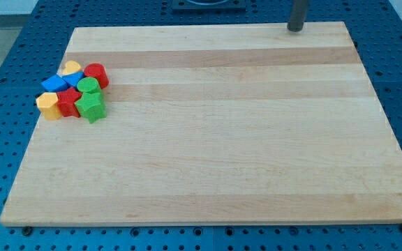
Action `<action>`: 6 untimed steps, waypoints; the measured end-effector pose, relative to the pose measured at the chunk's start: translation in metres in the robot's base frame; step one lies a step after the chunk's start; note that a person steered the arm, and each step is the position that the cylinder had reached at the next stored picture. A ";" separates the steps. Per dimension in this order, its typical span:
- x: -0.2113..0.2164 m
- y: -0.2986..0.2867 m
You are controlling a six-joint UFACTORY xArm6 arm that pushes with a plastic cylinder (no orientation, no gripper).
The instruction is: Move your arm towards the bottom left
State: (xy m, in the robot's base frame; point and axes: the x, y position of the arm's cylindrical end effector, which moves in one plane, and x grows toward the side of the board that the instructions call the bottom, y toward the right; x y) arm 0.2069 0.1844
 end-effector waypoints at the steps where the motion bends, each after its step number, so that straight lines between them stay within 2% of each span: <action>1: 0.000 0.000; 2: 0.064 -0.008; 3: 0.186 -0.061; 4: 0.280 -0.163; 5: 0.343 -0.269; 6: 0.371 -0.344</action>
